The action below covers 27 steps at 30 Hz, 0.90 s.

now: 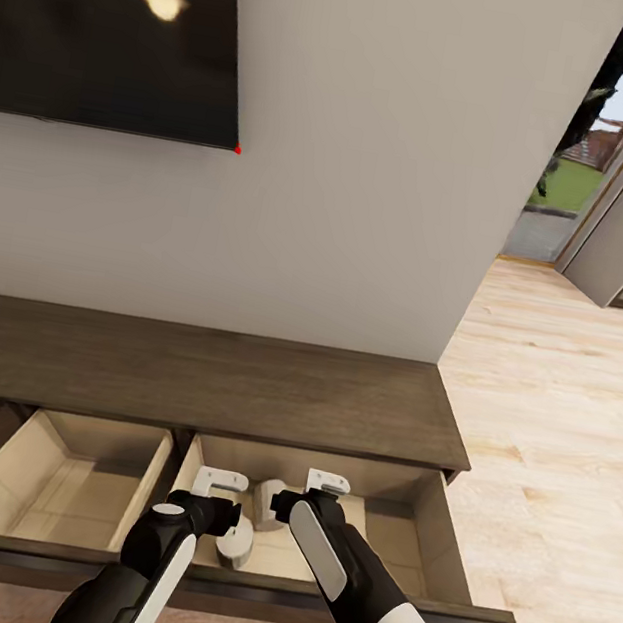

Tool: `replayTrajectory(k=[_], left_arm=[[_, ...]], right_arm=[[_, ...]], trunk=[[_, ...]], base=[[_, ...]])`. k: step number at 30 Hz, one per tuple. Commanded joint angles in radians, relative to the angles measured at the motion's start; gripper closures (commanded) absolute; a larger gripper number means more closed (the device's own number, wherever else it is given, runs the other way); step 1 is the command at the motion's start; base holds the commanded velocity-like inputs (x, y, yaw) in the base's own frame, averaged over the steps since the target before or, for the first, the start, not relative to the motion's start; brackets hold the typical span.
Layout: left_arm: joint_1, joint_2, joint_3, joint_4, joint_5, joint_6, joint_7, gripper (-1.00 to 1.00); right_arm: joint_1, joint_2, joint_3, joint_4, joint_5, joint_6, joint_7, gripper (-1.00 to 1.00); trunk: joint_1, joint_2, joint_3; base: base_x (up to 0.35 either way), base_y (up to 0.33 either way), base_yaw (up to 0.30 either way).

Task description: Place each of the two pumpkins and all three candles from the living room inside a cabinet in the living room (use any cabinet), then make sure every cabinet is closed, and position the cauldron so it is next to a table in the living room.

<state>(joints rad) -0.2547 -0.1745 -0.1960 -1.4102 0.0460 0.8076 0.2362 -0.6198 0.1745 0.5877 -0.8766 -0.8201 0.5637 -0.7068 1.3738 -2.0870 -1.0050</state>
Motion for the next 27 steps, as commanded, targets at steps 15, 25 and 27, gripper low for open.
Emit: replayTrajectory(k=[15, 25, 27], left_arm=[[0.0, 0.0, 0.003, -0.042, 0.0, 0.052, -0.001, -1.0], [0.0, 0.0, 0.004, -0.062, 0.0, 0.077, -0.002, -1.0], [0.0, 0.0, 0.004, -0.062, 0.0, 0.08, -0.002, -1.0]], right_arm=[[-0.001, 0.0, -0.102, -0.004, -0.001, 0.087, -0.002, -1.0], [-0.002, 0.0, -0.104, -0.003, 0.0, 0.085, -0.001, -1.0], [-0.002, 0.0, -0.104, -0.003, 0.001, 0.085, -0.001, -1.0]], trunk=[[-0.058, 0.105, 0.047], [-0.096, 0.175, 0.078], [-0.104, 0.189, 0.085]], base=[[-0.007, 0.0, 0.0], [-0.096, 0.0, 0.0], [-0.002, 0.0, 0.0]])
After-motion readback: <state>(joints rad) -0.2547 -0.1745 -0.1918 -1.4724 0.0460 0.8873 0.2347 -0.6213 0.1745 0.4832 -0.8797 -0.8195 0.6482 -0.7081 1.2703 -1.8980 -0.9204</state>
